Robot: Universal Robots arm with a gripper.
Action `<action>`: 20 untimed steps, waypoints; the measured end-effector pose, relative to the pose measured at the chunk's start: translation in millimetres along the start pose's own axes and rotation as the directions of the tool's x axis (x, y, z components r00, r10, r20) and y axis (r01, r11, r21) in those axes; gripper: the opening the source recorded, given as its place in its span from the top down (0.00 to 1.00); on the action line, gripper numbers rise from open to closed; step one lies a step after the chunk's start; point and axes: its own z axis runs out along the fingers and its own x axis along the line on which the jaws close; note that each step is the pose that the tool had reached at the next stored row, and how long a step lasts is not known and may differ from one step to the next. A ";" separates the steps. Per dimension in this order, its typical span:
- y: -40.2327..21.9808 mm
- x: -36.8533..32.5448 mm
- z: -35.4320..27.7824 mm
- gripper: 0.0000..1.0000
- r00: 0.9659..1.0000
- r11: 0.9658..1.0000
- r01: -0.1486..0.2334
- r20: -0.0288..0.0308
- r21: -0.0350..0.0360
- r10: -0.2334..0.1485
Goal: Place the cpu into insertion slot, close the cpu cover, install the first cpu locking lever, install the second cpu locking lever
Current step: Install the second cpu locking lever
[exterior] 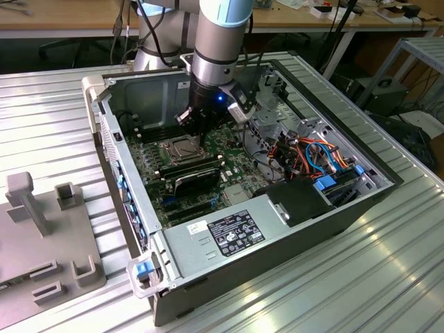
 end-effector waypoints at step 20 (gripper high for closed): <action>-25.0 13.8 -3.3 0.89 1.000 1.000 0.000 0.000 0.000 0.000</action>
